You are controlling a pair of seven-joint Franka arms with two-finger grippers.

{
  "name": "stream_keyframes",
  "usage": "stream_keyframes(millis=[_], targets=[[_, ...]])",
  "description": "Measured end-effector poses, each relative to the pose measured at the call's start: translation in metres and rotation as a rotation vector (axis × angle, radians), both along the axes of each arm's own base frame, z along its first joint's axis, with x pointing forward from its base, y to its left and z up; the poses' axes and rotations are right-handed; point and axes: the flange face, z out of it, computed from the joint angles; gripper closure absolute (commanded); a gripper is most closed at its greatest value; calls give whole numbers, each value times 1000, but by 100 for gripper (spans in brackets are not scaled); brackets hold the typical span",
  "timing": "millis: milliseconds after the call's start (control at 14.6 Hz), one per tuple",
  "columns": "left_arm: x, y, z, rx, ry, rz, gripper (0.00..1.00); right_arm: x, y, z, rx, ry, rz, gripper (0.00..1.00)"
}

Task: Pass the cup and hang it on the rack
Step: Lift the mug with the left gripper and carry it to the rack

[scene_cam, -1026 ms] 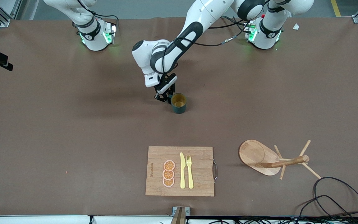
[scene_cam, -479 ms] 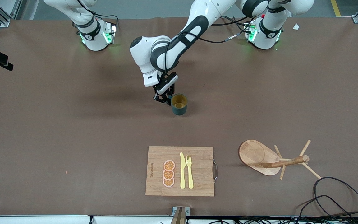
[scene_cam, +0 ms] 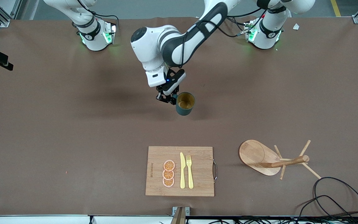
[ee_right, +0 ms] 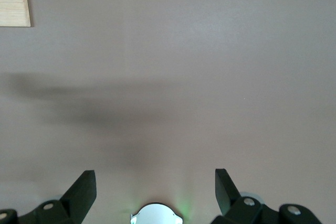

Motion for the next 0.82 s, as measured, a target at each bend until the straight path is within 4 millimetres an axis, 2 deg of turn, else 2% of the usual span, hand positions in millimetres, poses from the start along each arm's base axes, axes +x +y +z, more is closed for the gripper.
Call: stream_keyframes(millis=[205, 479, 615, 821], targets=[[27, 32, 52, -37, 34, 13, 99, 0, 0, 0, 0, 0, 0, 0], [70, 89, 113, -99, 97, -19, 100, 0, 0, 0, 0, 1, 0, 0], [87, 114, 130, -129, 126, -37, 100, 0, 0, -1, 0, 1, 0, 0], [111, 146, 139, -150, 150, -46, 100, 0, 0, -1, 0, 2, 0, 0]])
